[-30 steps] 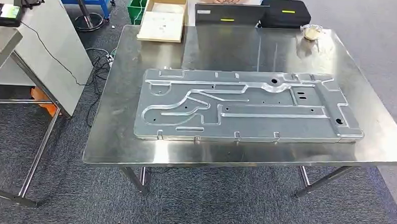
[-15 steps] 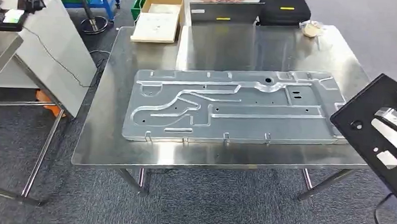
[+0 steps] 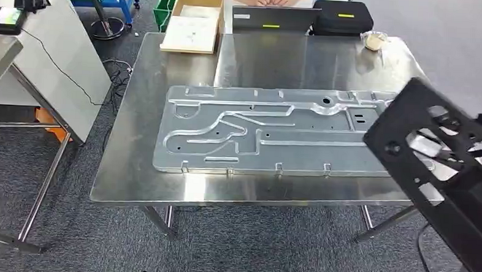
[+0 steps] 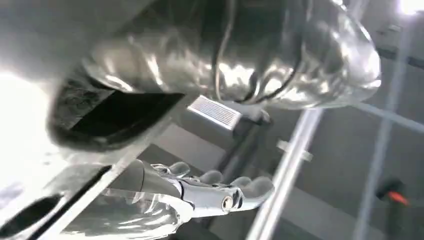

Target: Take the parts from the cabinet and place them on the table.

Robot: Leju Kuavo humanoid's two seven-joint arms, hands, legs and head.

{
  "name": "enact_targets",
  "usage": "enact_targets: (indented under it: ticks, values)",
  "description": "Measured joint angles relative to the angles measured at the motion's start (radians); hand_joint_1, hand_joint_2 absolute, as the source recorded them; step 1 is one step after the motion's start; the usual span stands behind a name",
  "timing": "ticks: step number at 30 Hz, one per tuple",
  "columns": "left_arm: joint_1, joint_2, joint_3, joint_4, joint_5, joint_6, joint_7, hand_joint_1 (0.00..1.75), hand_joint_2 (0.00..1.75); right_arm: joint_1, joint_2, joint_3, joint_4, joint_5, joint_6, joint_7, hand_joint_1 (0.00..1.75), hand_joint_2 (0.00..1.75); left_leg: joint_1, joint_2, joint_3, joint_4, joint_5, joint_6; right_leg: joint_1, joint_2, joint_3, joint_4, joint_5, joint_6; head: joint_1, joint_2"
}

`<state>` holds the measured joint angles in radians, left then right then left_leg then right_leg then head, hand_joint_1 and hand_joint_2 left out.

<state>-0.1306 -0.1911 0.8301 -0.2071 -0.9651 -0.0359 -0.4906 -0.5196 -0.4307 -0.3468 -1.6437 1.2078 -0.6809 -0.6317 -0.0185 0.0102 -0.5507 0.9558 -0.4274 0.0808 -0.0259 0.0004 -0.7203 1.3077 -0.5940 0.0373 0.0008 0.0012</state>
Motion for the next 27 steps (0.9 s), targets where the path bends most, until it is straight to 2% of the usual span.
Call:
enact_targets:
  ticks: [1, 2, 4, 5, 6, 7, 8, 9, 10, 11, 13, 14, 15, 16, 17, 18, 19, 20, 21, 24, 25, 26, 27]
  values:
    - [0.002, 0.0, 0.0, 0.0, 0.0, 0.0, -0.001, 0.0, 0.0, -0.002, 0.004, 0.007, -0.011, -0.01, 0.0, 0.004, 0.0, 0.0, 0.0, -0.002, -0.001, 0.005, -0.002, -0.003, -0.002, 0.0, -0.002, -0.001, 0.017, 0.004, 0.0, 0.0]
    - [0.003, 0.0, 0.001, 0.0, 0.001, -0.001, -0.003, 0.0, 0.0, -0.009, 0.004, 0.009, -0.021, -0.029, 0.0, 0.018, 0.0, 0.0, 0.001, -0.004, -0.002, 0.012, -0.007, -0.005, -0.004, -0.001, 0.018, -0.048, 0.054, 0.007, 0.0, 0.0]
    - [0.004, -0.002, 0.001, 0.0, 0.005, 0.0, -0.006, 0.0, 0.0, -0.054, -0.016, 0.005, 0.004, -0.096, 0.0, 0.12, 0.0, 0.0, 0.001, -0.005, -0.004, 0.033, -0.021, -0.012, -0.007, -0.005, 0.099, -0.22, 0.147, 0.01, 0.0, 0.0]
    - [0.004, -0.002, 0.002, 0.0, 0.005, 0.001, -0.009, 0.0, 0.0, -0.085, -0.039, -0.004, 0.036, -0.142, 0.0, 0.162, 0.0, 0.0, 0.0, -0.006, -0.01, 0.043, -0.028, -0.018, -0.006, -0.011, 0.122, -0.266, 0.139, 0.004, 0.0, 0.0]
    - [0.002, -0.002, 0.003, 0.0, 0.005, 0.004, -0.01, 0.0, 0.0, -0.116, -0.068, -0.015, 0.072, -0.182, 0.001, 0.171, 0.0, 0.0, -0.006, -0.009, -0.02, 0.059, -0.033, -0.024, 0.003, -0.008, 0.12, -0.277, 0.139, -0.007, -0.001, 0.0]
    - [0.003, -0.002, 0.005, 0.0, 0.005, 0.005, -0.011, 0.0, 0.0, -0.135, -0.089, -0.019, 0.095, -0.204, 0.001, 0.167, 0.0, 0.0, -0.006, -0.008, -0.023, 0.058, -0.032, -0.027, 0.005, -0.007, 0.115, -0.273, 0.139, -0.012, 0.0, 0.0]
    - [0.007, -0.002, 0.007, 0.0, 0.005, 0.005, -0.011, 0.0, 0.0, -0.156, -0.103, -0.022, 0.115, -0.207, 0.019, 0.188, 0.0, 0.0, -0.005, -0.007, -0.024, 0.054, -0.033, -0.03, 0.006, -0.003, 0.114, -0.27, 0.139, -0.016, 0.0, 0.0]
    - [0.008, -0.002, 0.008, 0.0, 0.009, 0.006, -0.011, 0.0, 0.0, -0.194, -0.118, -0.022, 0.159, -0.197, 0.066, 0.237, 0.0, 0.0, -0.005, -0.002, -0.023, 0.056, -0.034, -0.032, 0.005, 0.002, 0.111, -0.271, 0.141, -0.02, -0.001, 0.0]
    - [0.006, 0.0, 0.009, 0.0, 0.012, 0.008, -0.012, 0.0, 0.0, -0.268, -0.134, -0.017, 0.24, -0.187, 0.135, 0.319, 0.0, 0.0, -0.012, -0.001, -0.03, 0.062, -0.04, -0.037, -0.01, 0.003, 0.111, -0.274, 0.145, -0.026, -0.001, 0.0]
    - [0.003, 0.0, 0.01, 0.0, 0.015, 0.009, -0.013, 0.0, 0.0, -0.372, -0.167, -0.009, 0.345, -0.167, 0.245, 0.455, 0.0, 0.0, -0.011, -0.009, -0.039, 0.088, -0.062, -0.047, -0.013, 0.002, 0.107, -0.274, 0.147, -0.029, -0.001, 0.0]
    - [0.001, 0.0, 0.016, 0.0, 0.021, 0.006, -0.014, 0.0, 0.0, -0.578, -0.224, 0.04, 0.583, -0.117, 0.436, 0.792, 0.0, 0.0, 0.003, -0.011, -0.109, 0.234, -0.152, -0.06, -0.016, -0.005, 0.102, -0.274, 0.148, -0.035, -0.002, 0.0]
    - [0.002, 0.0, 0.02, 0.0, 0.022, 0.004, -0.014, 0.0, 0.0, -0.658, -0.251, 0.068, 0.681, -0.093, 0.46, 0.89, 0.0, 0.0, 0.011, -0.01, -0.143, 0.311, -0.185, -0.064, -0.016, -0.008, 0.1, -0.274, 0.148, -0.035, -0.002, 0.0]
    - [0.007, 0.0, 0.023, 0.0, 0.019, 0.002, -0.014, 0.0, 0.0, -0.718, -0.273, 0.089, 0.754, -0.085, 0.458, 0.928, 0.0, 0.0, 0.015, -0.01, -0.168, 0.369, -0.202, -0.066, -0.015, -0.01, 0.1, -0.273, 0.149, -0.034, -0.002, 0.0]
    - [0.011, 0.0, 0.023, 0.0, 0.014, 0.001, -0.012, 0.0, 0.0, -0.758, -0.295, 0.104, 0.818, -0.089, 0.45, 0.906, 0.0, 0.0, 0.02, -0.01, -0.174, 0.383, -0.193, -0.067, -0.015, -0.012, 0.103, -0.273, 0.148, -0.033, -0.002, 0.0]
    - [0.014, 0.0, 0.023, 0.0, 0.012, 0.0, -0.012, 0.0, 0.0, -0.784, -0.322, 0.116, 0.879, -0.099, 0.436, 0.859, 0.0, 0.0, 0.021, -0.01, -0.156, 0.344, -0.158, -0.066, -0.014, -0.013, 0.106, -0.273, 0.146, -0.03, -0.002, 0.0]
    - [0.015, 0.0, 0.023, 0.0, 0.01, -0.002, -0.012, 0.0, 0.0, -0.799, -0.338, 0.121, 0.923, -0.108, 0.429, 0.833, 0.0, 0.0, 0.022, -0.01, -0.12, 0.273, -0.112, -0.062, -0.012, -0.014, 0.109, -0.273, 0.144, -0.027, -0.002, 0.0]
    - [0.014, 0.0, 0.023, 0.0, 0.008, -0.002, -0.013, 0.0, 0.0, -0.811, -0.35, 0.126, 0.962, -0.118, 0.423, 0.82, 0.0, 0.0, 0.021, -0.011, -0.073, 0.174, -0.062, -0.054, -0.011, -0.015, 0.113, -0.273, 0.143, -0.025, -0.002, 0.0]
    - [0.014, 0.0, 0.024, 0.0, 0.006, -0.002, -0.014, 0.0, 0.0, -0.815, -0.357, 0.128, 0.986, -0.125, 0.421, 0.816, 0.0, 0.0, 0.019, -0.017, -0.038, 0.093, -0.032, -0.043, -0.012, -0.015, 0.114, -0.274, 0.141, -0.022, -0.002, 0.0]
    - [0.012, 0.001, 0.024, 0.0, 0.005, -0.002, -0.016, 0.0, 0.0, -0.821, -0.366, 0.13, 1.013, -0.133, 0.415, 0.812, 0.0, 0.0, 0.018, -0.019, -0.023, 0.079, -0.046, -0.039, -0.007, -0.015, 0.111, -0.273, 0.143, -0.015, -0.002, 0.0]
    - [0.007, 0.0, 0.024, 0.0, 0.004, -0.003, -0.018, 0.0, 0.0, -0.821, -0.38, 0.137, 1.07, -0.143, 0.401, 0.814, 0.0, 0.0, 0.011, -0.016, -0.027, 0.067, -0.043, -0.036, -0.013, -0.009, 0.109, -0.288, 0.156, 0.009, -0.003, 0.0]
    - [0.005, 0.0, 0.024, 0.0, 0.004, -0.003, -0.018, 0.0, 0.0, -0.82, -0.386, 0.137, 1.08, -0.145, 0.398, 0.814, 0.0, 0.0, 0.016, -0.013, -0.018, 0.047, -0.033, -0.027, -0.013, -0.007, 0.113, -0.295, 0.158, 0.016, -0.002, 0.0]
    - [0.003, -0.002, 0.024, 0.0, 0.003, -0.003, -0.018, 0.0, 0.0, -0.82, -0.391, 0.137, 1.093, -0.147, 0.396, 0.814, 0.0, 0.0, 0.019, -0.008, -0.01, 0.032, -0.022, -0.023, -0.018, -0.007, 0.112, -0.283, 0.146, 0.016, -0.002, 0.0]
    - [0.002, -0.003, 0.024, 0.0, 0.003, -0.003, -0.018, 0.0, 0.0, -0.826, -0.398, 0.137, 1.105, -0.147, 0.394, 0.814, 0.0, 0.0, 0.019, -0.007, -0.008, 0.023, -0.017, -0.014, -0.017, -0.006, 0.091, -0.242, 0.114, 0.015, -0.002, 0.0]
